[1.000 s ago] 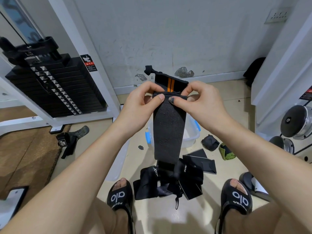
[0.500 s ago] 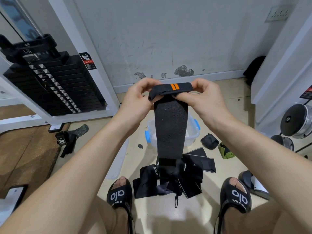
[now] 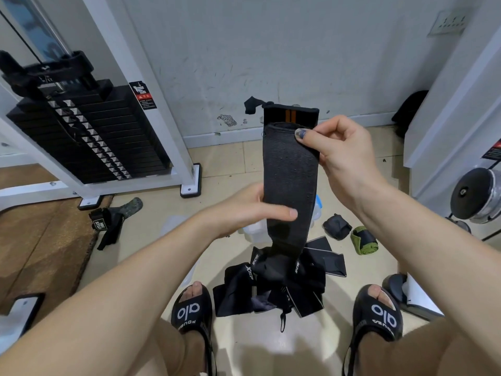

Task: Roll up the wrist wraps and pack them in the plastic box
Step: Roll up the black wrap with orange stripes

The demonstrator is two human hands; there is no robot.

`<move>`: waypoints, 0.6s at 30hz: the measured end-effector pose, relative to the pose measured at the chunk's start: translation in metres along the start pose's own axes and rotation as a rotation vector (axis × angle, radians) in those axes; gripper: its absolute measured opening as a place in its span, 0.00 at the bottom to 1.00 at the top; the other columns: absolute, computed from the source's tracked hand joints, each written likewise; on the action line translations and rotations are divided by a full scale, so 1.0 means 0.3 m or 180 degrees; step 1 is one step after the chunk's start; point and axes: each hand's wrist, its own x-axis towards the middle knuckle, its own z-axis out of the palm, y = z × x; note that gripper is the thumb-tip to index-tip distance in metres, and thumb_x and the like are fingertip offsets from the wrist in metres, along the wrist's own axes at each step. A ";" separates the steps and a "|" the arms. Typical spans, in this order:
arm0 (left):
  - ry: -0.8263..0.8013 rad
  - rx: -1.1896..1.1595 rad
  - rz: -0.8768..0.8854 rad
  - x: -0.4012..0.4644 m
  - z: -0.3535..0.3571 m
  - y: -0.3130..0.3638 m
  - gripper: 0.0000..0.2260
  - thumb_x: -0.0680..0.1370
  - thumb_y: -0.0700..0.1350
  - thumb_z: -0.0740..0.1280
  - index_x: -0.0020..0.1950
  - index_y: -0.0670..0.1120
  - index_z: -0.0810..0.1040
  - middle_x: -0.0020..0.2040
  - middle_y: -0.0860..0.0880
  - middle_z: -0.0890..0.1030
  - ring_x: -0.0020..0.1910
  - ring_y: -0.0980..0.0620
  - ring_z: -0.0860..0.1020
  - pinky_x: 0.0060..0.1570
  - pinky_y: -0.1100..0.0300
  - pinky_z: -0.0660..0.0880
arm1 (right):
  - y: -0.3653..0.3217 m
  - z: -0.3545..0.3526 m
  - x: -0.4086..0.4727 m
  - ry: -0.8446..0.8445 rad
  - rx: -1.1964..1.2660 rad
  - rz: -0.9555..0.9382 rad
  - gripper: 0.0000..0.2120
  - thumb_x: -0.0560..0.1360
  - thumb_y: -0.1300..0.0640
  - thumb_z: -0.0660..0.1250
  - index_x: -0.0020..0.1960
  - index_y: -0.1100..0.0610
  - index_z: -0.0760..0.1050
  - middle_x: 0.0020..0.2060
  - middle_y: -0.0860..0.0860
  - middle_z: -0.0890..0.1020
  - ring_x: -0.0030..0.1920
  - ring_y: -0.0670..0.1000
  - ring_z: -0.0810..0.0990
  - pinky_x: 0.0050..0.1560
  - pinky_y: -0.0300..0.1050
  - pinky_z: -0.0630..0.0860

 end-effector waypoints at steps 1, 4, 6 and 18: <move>-0.0077 0.0016 -0.0090 0.005 0.011 -0.022 0.18 0.78 0.36 0.73 0.65 0.49 0.77 0.63 0.49 0.84 0.63 0.52 0.82 0.66 0.55 0.76 | -0.001 0.000 -0.001 -0.0004 0.0079 0.0051 0.13 0.74 0.67 0.76 0.39 0.58 0.72 0.30 0.51 0.76 0.33 0.49 0.76 0.36 0.41 0.73; -0.0218 0.0161 -0.0291 0.022 0.037 -0.080 0.20 0.77 0.36 0.74 0.66 0.49 0.76 0.58 0.54 0.84 0.57 0.58 0.82 0.57 0.61 0.78 | -0.009 0.000 0.001 -0.0020 0.0229 0.0131 0.12 0.74 0.67 0.75 0.40 0.58 0.73 0.31 0.50 0.77 0.33 0.47 0.77 0.34 0.38 0.72; -0.0261 0.0211 -0.0432 0.032 0.047 -0.117 0.20 0.77 0.37 0.75 0.67 0.49 0.77 0.60 0.54 0.84 0.58 0.58 0.82 0.59 0.61 0.78 | -0.013 -0.003 0.007 -0.0002 0.0260 0.0139 0.11 0.75 0.67 0.74 0.41 0.58 0.73 0.32 0.49 0.77 0.33 0.47 0.77 0.34 0.37 0.73; -0.0629 0.0594 -0.1075 0.019 0.113 -0.242 0.07 0.80 0.45 0.71 0.53 0.55 0.77 0.42 0.65 0.80 0.45 0.63 0.78 0.47 0.64 0.75 | -0.014 -0.054 0.061 0.0240 0.0296 0.0027 0.11 0.73 0.67 0.75 0.42 0.57 0.75 0.38 0.51 0.79 0.40 0.50 0.80 0.42 0.42 0.75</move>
